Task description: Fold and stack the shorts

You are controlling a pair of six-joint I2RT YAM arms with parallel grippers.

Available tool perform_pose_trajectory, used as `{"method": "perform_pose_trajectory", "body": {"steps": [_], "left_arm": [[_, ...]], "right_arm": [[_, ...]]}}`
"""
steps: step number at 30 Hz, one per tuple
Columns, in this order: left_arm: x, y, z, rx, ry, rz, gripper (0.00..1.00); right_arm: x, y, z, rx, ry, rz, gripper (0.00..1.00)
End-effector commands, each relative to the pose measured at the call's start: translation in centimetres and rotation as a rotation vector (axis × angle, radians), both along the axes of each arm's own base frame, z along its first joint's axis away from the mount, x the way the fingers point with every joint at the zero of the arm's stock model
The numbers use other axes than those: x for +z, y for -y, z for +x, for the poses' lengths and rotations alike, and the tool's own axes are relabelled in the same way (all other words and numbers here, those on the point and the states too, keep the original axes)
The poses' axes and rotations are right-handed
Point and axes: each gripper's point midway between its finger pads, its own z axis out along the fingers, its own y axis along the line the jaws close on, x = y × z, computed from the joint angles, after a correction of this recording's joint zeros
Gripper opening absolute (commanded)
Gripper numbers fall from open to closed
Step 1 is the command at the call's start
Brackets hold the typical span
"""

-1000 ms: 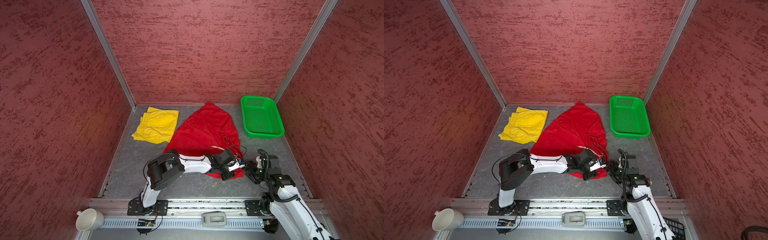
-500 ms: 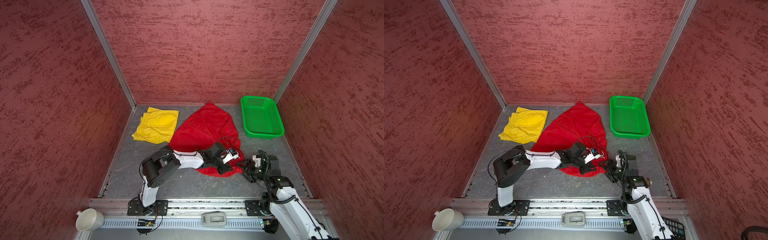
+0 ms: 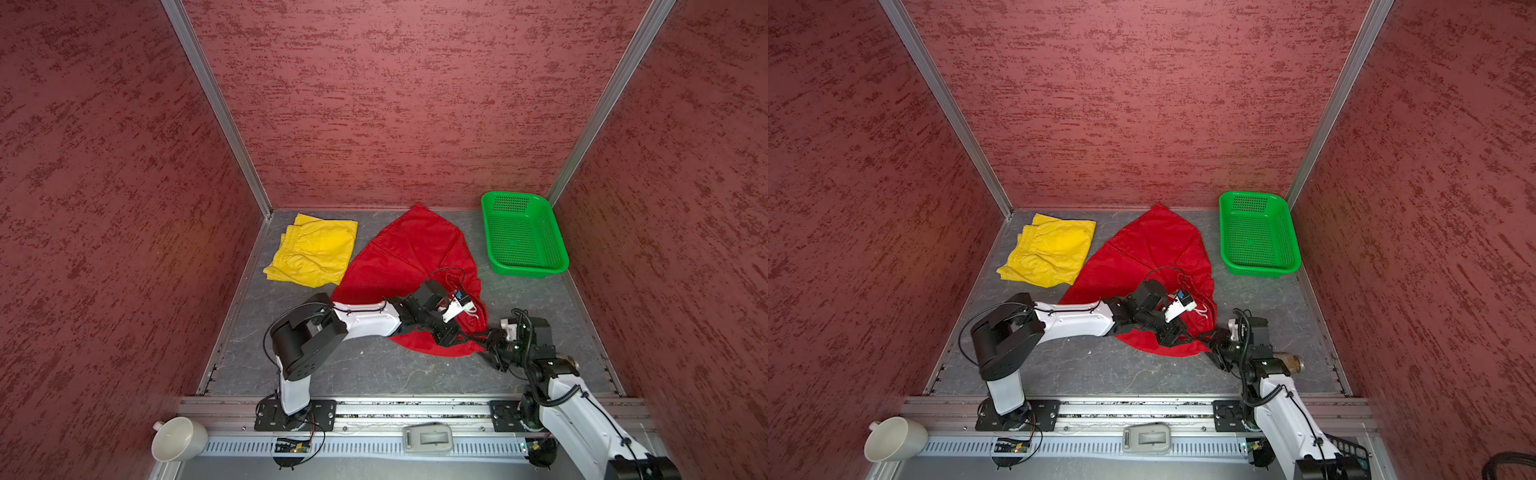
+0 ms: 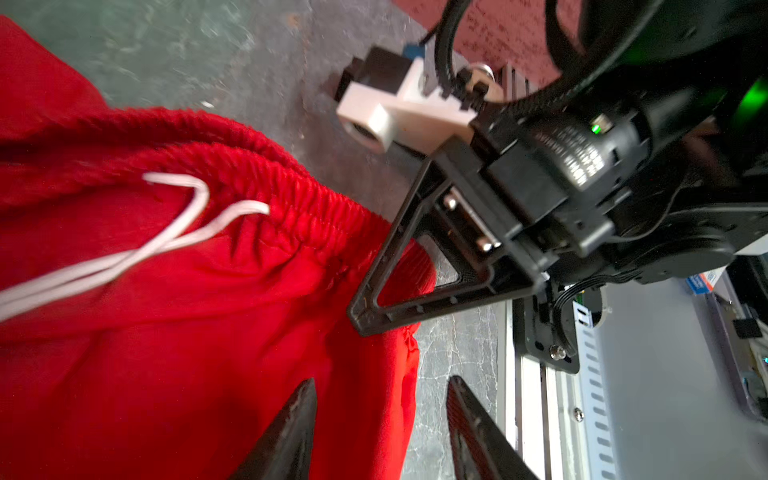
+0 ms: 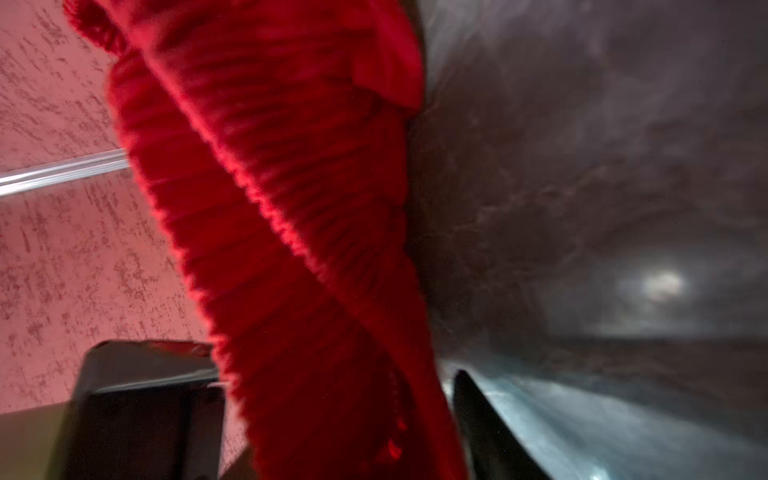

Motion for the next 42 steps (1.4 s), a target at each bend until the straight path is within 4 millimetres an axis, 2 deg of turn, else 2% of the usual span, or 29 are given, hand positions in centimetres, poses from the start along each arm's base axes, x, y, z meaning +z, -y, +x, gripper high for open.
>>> {"method": "perform_pose_trajectory", "body": {"steps": [1, 3, 6, 11, 15, 21, 23, 26, 30, 35, 42], "left_arm": [[1.9, -2.3, 2.2, 0.157, -0.011, 0.015, 0.55], [2.3, -4.3, 3.9, 0.292, -0.041, 0.045, 0.56], [2.5, -8.5, 6.3, 0.526, -0.142, 0.104, 0.58], [3.0, -16.5, 8.1, 0.876, -0.31, 0.122, 0.62], [2.9, -23.3, 8.1, 1.161, -0.447, 0.088, 0.64], [-0.2, -33.4, 5.9, 1.578, -0.699, 0.167, 0.66], [-1.3, -35.2, 5.4, 1.635, -0.755, 0.178, 0.66], [-2.8, -37.1, 5.4, 1.694, -0.791, 0.182, 0.63], [-4.7, -38.3, 5.9, 1.731, -0.85, 0.183, 0.6], [-5.8, -38.6, 8.2, 1.749, -0.858, 0.15, 0.52], [-7.7, -38.1, 10.3, 1.733, -0.89, 0.173, 0.51]], "right_arm": [[-1.1, 0.9, 0.0, -0.034, -0.027, -0.059, 0.36], [-1.4, 1.0, -0.1, -0.03, -0.037, -0.067, 0.24], [-1.4, 1.3, -0.2, -0.031, -0.047, -0.1, 0.02], [-1.6, 1.4, -0.3, -0.032, -0.058, -0.105, 0.0], [-1.4, 1.3, -0.2, -0.024, -0.055, -0.103, 0.0], [-0.5, 1.3, 0.2, -0.014, -0.025, -0.106, 0.0], [-0.3, 1.2, 0.3, -0.007, -0.016, -0.106, 0.0], [-0.3, 1.1, 0.3, 0.001, -0.015, -0.107, 0.0], [-0.3, 1.1, 0.3, 0.014, -0.019, -0.112, 0.0], [-0.3, 1.1, 0.0, 0.02, -0.022, -0.115, 0.0], [-0.2, 1.2, -0.3, 0.014, -0.026, -0.121, 0.0]]}}
